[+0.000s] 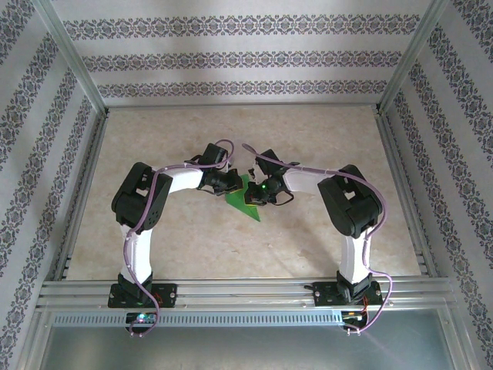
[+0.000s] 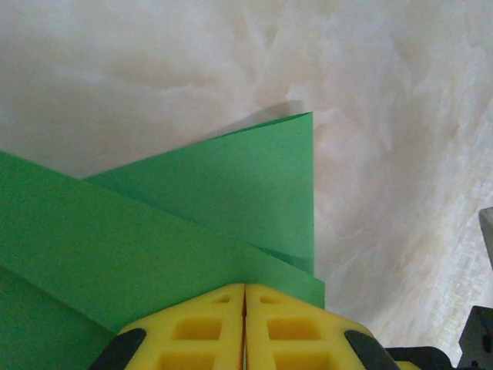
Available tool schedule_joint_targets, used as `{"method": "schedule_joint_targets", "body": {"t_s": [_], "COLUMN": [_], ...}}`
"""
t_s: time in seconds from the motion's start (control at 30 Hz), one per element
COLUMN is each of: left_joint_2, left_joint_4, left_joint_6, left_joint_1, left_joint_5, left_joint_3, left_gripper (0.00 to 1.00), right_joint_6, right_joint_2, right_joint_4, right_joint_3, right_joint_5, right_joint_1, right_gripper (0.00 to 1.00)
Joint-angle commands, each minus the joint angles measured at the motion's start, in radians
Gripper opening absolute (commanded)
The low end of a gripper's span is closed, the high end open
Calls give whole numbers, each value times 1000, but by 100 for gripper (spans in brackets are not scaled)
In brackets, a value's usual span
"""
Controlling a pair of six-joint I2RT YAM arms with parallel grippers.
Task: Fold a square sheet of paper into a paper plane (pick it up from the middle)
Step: Fourth fold the wing at the center of the table.
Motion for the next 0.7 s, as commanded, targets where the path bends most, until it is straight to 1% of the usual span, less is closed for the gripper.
{"method": "schedule_joint_targets", "body": {"t_s": [0.0,0.13,0.33,0.67], "left_joint_2": [60,63,64,63], "left_joint_4": [-152,-176,-189,-192], "left_joint_6": [28,26,29,33], "left_joint_1": [-12,-13,-12,-12], "left_joint_5": [-126,-150,-168,-169], "left_joint_3": [-10,-15,-20,-21], "left_gripper": [9,8,8,8], "right_joint_6": [-1,-2,-4,-7], "right_joint_2": [12,-22,-115,-200], "right_joint_4": [-38,-41,-48,-88], "right_joint_3": [-10,-80,-187,-276], "right_joint_5": [21,11,-13,-6], "right_joint_1": [15,15,16,31], "right_gripper": [7,6,6,6]}}
